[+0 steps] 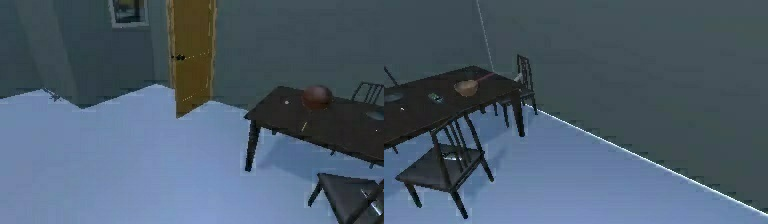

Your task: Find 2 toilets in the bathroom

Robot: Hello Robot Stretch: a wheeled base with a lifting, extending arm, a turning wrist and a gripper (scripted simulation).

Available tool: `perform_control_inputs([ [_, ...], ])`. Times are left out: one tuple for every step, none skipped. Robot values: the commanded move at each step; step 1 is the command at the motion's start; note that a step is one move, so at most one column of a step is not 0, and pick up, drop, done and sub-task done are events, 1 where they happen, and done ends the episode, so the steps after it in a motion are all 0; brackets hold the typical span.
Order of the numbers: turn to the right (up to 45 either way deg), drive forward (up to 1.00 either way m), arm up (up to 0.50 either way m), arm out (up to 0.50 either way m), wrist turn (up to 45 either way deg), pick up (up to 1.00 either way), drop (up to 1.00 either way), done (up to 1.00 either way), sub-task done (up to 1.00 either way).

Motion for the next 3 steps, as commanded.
perform_control_inputs([
  [-15.0, 0.00, 0.00, 0.00, 0.0, 0.00, 0.00, 0.00, 0.00],
  [0.0, 1.00, 0.00, 0.00, 0.0, 0.00, 0.00, 0.00, 0.00],
  [0.0, 1.00, 0.00, 0.00, 0.0, 0.00, 0.00, 0.00, 0.00],
])
